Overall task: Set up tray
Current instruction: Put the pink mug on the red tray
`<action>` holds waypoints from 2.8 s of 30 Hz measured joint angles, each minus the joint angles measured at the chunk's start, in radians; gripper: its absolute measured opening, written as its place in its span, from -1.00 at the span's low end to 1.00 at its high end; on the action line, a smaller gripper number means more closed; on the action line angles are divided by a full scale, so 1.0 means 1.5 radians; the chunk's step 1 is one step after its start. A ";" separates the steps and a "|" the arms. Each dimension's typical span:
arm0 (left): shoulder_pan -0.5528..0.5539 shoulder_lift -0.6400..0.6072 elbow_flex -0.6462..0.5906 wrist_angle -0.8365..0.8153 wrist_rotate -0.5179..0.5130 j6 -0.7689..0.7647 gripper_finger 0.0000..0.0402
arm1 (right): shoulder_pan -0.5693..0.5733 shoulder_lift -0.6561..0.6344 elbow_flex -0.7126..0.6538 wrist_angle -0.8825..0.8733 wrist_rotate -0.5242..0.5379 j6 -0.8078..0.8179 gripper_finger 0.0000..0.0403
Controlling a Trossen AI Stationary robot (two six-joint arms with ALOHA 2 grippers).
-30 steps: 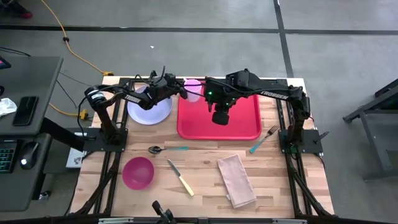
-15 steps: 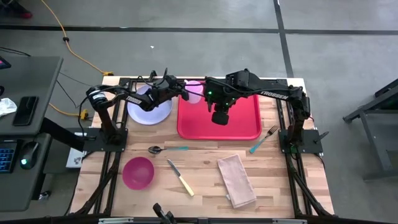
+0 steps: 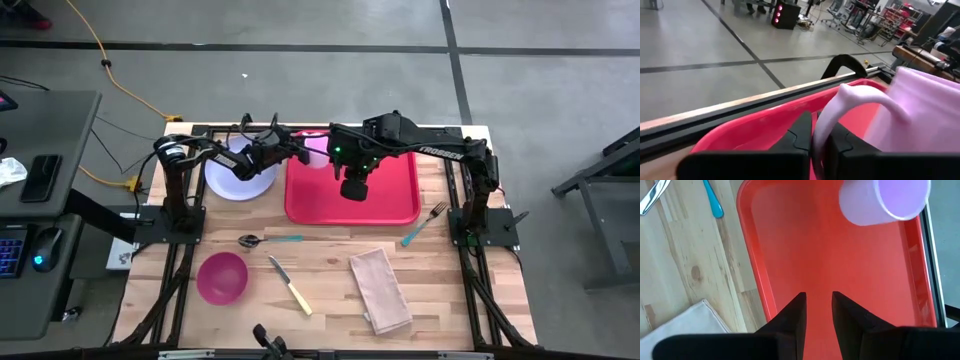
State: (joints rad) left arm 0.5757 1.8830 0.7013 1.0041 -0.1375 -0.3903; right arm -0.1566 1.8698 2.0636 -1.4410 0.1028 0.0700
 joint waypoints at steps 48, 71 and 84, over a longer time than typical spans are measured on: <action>0.010 0.022 -0.001 -0.095 -0.093 0.113 -0.62 | 0.000 0.000 0.000 0.036 0.000 -0.012 -0.65; 0.023 0.023 -0.001 -0.093 -0.086 0.103 -0.59 | 0.000 0.000 0.000 0.036 0.009 -0.018 -0.65; 0.022 0.023 -0.001 -0.093 -0.093 0.092 -0.59 | 0.000 0.000 0.000 0.036 0.009 -0.020 -0.65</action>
State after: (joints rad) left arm 0.6090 1.9171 0.7002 0.8647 -0.2771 -0.2516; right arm -0.1572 1.8702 2.0636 -1.3872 0.1169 0.0402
